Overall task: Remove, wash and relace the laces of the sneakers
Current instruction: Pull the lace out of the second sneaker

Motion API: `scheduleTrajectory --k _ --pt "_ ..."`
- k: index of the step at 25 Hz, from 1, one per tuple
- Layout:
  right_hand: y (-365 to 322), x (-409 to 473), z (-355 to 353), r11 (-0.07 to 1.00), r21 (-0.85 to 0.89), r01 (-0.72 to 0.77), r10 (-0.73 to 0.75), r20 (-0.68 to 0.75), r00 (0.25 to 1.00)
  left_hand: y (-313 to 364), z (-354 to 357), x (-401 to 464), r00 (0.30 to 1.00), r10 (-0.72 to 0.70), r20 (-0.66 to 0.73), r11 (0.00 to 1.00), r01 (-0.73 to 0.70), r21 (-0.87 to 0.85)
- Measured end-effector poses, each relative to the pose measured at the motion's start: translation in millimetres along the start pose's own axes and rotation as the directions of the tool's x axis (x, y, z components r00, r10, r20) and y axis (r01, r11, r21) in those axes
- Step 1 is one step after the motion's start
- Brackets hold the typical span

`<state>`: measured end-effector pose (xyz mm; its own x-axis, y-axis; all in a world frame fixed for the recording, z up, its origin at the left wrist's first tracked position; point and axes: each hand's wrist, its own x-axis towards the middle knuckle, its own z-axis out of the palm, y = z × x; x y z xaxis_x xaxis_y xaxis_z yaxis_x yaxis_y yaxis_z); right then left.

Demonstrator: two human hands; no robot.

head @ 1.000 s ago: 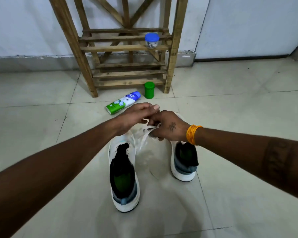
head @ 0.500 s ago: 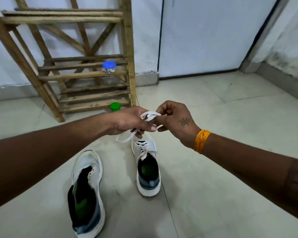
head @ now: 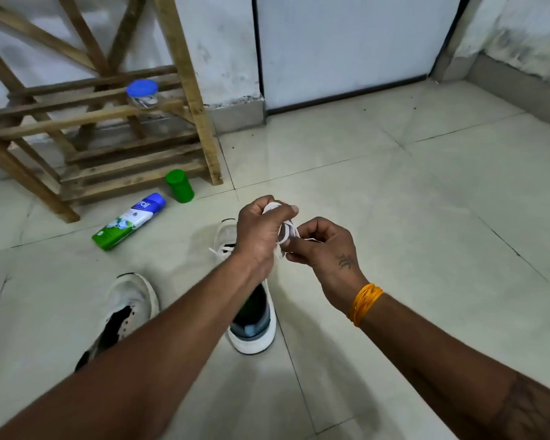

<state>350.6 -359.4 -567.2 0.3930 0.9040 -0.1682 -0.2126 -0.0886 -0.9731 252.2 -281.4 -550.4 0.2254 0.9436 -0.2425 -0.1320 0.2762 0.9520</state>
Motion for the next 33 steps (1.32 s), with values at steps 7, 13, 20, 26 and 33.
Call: scheduleTrajectory --k 7,13,20,26,33 --pt "34.0 -2.7 -35.5 0.996 -0.017 -0.084 0.082 -0.121 0.989 -30.8 46.9 7.3 0.954 -0.208 -0.215 0.917 0.113 -0.384" --pt "48.2 0.5 -50.6 0.992 -0.021 -0.121 0.121 -0.018 0.993 -81.7 59.2 21.5 0.93 -0.258 -0.261 0.946 0.188 -0.265" --pt "74.9 9.3 -78.1 0.942 -0.303 -0.143 0.068 -0.243 0.968 -125.4 73.2 15.2 0.921 -0.374 -0.109 0.924 0.38 0.045" --pt "105.5 14.6 -100.2 0.639 -0.751 -0.167 -0.008 -0.223 0.975 -128.5 69.3 -3.3 0.917 -0.396 -0.046 0.89 0.395 0.227" --pt "95.8 5.8 -93.7 0.47 -0.882 0.003 -0.197 -0.102 0.975 -108.8 49.6 -28.6 0.982 -0.182 -0.053 0.924 0.189 0.333"
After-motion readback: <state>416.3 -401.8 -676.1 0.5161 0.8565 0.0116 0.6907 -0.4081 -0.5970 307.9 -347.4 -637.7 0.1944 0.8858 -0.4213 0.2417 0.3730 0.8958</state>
